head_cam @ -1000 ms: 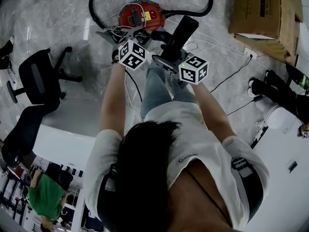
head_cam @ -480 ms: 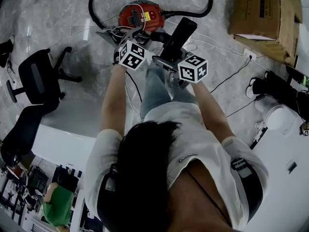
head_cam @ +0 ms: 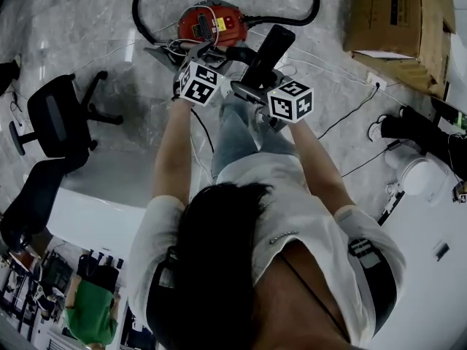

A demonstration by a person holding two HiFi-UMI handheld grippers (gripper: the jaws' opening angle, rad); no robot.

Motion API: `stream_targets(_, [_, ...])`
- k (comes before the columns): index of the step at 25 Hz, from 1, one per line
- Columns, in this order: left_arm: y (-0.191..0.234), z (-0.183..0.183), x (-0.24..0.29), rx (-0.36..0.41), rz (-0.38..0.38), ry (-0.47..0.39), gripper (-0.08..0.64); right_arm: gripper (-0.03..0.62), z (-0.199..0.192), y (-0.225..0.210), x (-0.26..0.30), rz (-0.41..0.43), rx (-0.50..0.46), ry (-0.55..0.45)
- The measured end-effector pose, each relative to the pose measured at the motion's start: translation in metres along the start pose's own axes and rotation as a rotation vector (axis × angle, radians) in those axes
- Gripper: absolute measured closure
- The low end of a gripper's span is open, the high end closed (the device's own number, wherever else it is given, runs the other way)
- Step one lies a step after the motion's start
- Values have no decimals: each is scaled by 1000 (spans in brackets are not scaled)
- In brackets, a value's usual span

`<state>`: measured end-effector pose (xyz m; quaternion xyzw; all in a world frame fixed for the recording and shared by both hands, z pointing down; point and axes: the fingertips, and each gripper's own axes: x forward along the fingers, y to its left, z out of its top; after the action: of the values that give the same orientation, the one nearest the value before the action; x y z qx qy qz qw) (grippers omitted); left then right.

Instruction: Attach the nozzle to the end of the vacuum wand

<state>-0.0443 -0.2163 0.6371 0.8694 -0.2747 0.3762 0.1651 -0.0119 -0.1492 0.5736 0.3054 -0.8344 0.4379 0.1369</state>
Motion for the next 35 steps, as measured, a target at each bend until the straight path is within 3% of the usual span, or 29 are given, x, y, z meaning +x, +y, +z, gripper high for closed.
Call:
stream_targets(5, [1, -10, -8, -17, 37, 17, 267, 242, 1, 3, -2, 2, 4, -13])
stream_targets(19, [7, -35, -39, -212, 149, -19, 261, 230, -1, -4, -30, -10, 68, -60])
stream_targets(22, [-1, -38, -45, -233, 145, -7, 261, 230, -1, -7, -39, -26, 71, -78])
stream_targets(30, [-20, -16, -60, -301, 169, -72, 261, 230, 11, -8, -67, -69, 38, -133])
stream_targets(35, [-16, -2, -84, -423, 230, -163, 261, 230, 22, -4, -87, -103, -5, -178])
